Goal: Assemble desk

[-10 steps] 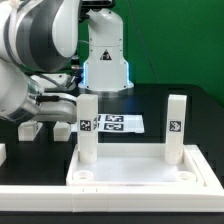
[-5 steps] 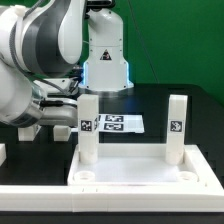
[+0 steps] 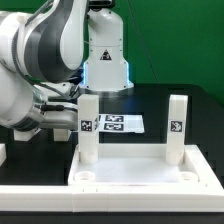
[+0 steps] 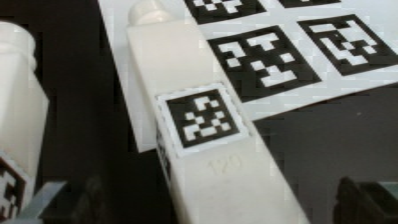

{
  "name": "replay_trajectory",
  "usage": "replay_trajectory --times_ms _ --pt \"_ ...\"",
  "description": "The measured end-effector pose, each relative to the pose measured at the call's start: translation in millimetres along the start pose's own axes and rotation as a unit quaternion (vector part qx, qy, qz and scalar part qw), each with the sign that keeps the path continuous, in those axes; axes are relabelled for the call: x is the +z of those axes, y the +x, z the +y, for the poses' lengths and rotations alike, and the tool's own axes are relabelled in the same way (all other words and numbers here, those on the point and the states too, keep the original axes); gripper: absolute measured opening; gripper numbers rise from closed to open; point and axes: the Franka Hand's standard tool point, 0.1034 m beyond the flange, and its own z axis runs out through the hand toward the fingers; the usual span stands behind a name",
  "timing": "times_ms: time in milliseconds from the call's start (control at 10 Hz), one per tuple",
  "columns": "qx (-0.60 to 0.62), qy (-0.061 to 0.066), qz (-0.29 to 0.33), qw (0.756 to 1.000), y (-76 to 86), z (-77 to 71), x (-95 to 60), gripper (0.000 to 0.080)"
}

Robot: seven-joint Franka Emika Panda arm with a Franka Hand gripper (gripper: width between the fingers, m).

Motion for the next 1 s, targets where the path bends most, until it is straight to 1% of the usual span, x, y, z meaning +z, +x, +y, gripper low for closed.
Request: replay_trajectory --times_ms 200,300,1000 --pt "0.0 0.0 0.0 1.0 0.0 0.0 0.0 0.0377" --pt "0.0 0.0 0.0 1.0 -0.2 0.0 0.0 0.0286" --pt "0.0 0.0 0.0 1.0 -0.2 0.1 -0.2 0.0288"
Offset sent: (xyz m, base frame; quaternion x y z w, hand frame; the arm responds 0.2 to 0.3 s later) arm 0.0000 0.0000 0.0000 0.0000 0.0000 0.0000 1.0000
